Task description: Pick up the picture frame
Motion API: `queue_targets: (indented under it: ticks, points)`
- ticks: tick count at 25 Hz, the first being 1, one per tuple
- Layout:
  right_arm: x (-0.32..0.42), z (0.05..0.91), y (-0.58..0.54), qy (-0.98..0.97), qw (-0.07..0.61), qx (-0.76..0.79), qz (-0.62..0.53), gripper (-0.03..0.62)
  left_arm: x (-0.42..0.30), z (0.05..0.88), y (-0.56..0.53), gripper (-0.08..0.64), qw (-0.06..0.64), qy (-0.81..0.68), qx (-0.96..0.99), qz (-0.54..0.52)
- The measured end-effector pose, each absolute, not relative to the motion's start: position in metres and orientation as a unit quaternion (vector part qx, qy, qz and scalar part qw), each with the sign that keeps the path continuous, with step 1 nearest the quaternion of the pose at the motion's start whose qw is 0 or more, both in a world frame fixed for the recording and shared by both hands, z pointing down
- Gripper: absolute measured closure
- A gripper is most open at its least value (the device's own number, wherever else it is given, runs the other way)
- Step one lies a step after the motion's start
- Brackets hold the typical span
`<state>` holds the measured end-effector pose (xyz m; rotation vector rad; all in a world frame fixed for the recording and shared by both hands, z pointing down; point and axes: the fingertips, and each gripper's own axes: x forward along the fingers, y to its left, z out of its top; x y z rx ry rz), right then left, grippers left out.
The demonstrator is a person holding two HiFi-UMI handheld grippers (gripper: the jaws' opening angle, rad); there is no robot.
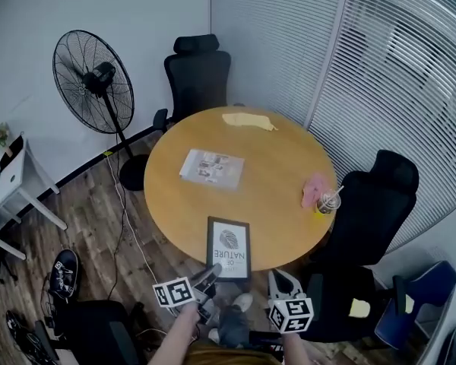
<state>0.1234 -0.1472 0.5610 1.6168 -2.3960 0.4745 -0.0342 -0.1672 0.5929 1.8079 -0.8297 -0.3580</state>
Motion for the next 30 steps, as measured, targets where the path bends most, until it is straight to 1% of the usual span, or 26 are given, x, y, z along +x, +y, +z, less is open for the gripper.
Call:
queue_targets:
  ticks: [9, 14, 24, 30]
  points:
    - [0.120, 0.533, -0.126, -0.813, 0.087, 0.564, 0.119, 0.579, -0.042, 0.542, -0.143, 0.497, 0.496, -0.337, 0.780, -0.180]
    - [0.115, 0.521, -0.114, -0.813, 0.069, 0.567, 0.113, 0.580, -0.044, 0.526, -0.124, 0.497, 0.490, -0.325, 0.785, -0.196]
    - [0.106, 0.505, -0.098, -0.814, 0.048, 0.569, 0.108, 0.580, -0.054, 0.516, -0.104, 0.497, 0.482, -0.323, 0.790, -0.198]
    - [0.107, 0.502, -0.095, -0.812, 0.050, 0.573, 0.101, 0.580, -0.057, 0.516, -0.100, 0.497, 0.479, -0.332, 0.791, -0.186]
